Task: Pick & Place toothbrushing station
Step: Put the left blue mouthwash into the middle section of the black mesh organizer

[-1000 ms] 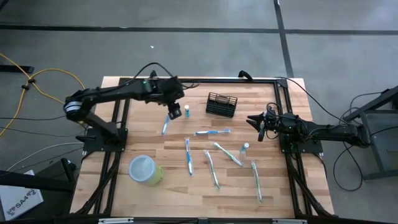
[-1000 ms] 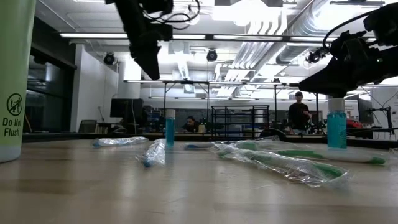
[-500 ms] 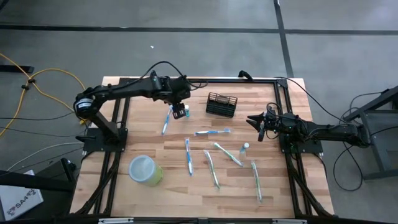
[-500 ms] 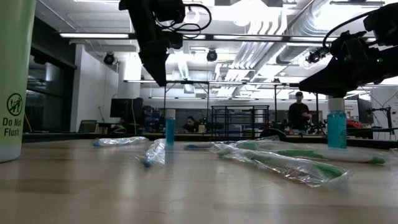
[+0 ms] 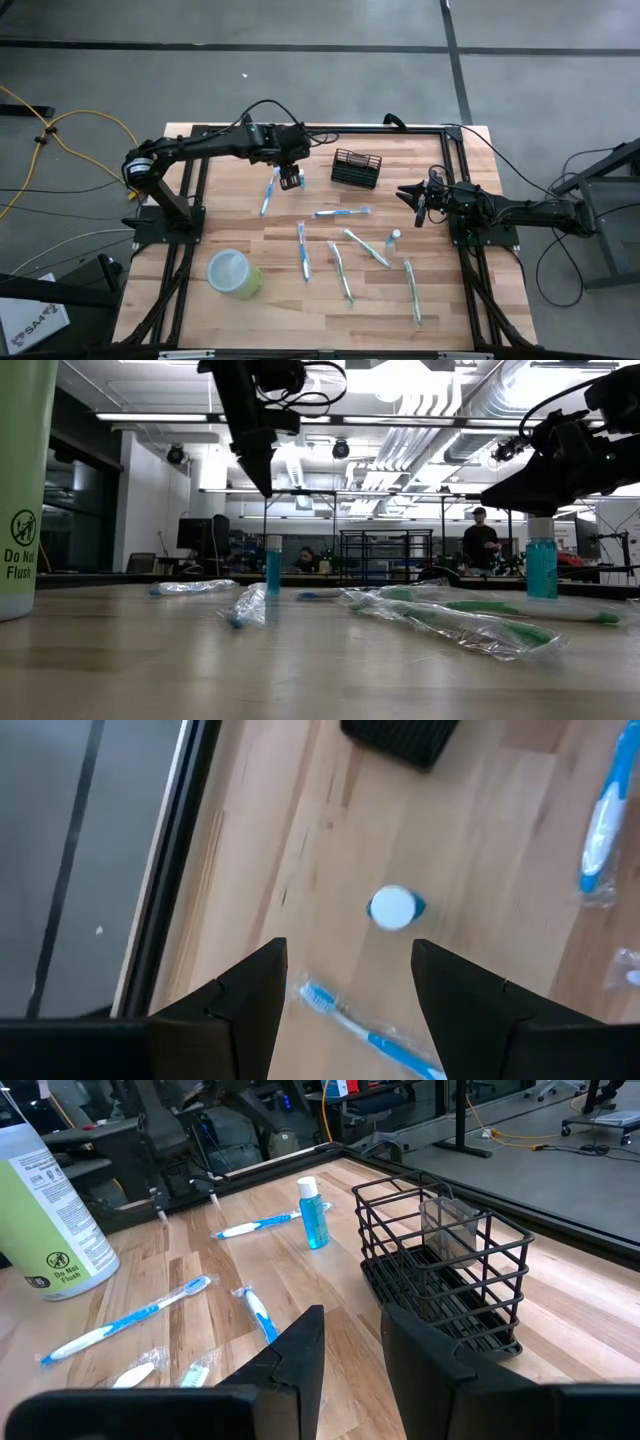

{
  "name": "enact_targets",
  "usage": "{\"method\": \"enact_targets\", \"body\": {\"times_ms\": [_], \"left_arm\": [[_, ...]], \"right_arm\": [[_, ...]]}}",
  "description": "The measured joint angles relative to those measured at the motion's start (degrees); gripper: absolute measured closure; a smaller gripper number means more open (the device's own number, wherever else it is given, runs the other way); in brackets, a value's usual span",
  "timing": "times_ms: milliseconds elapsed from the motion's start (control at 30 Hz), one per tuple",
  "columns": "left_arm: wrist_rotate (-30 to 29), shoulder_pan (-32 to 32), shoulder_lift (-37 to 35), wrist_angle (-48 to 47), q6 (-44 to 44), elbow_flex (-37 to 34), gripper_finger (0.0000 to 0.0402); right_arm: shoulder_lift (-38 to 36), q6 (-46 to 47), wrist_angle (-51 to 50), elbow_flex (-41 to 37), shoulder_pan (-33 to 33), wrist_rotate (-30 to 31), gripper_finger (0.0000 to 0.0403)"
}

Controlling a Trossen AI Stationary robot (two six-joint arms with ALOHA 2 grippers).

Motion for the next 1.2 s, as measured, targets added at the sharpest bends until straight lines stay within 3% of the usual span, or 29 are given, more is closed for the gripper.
{"method": "enact_targets", "body": {"times_ms": [233,700,900,1200], "left_arm": [[0.7,0.8,7.9,-7.2,0.5,7.6,0.0195],[17.8,5.6,10.9,-6.8,16.7,10.4,0.0195],[15.0,6.3,11.2,-7.8,12.7,10.3,0.0195],[15.6,5.7,14.2,-7.8,12.7,10.2,0.0195]], "right_arm": [[0.0,0.0,0.0,0.0,0.0,0.0,0.0309],[0.0,0.0,0.0,0.0,0.0,0.0,0.0309],[0.0,0.0,0.0,0.0,0.0,0.0,0.0309],[0.0,0.0,0.0,0.0,0.0,0.0,0.0309]]}}
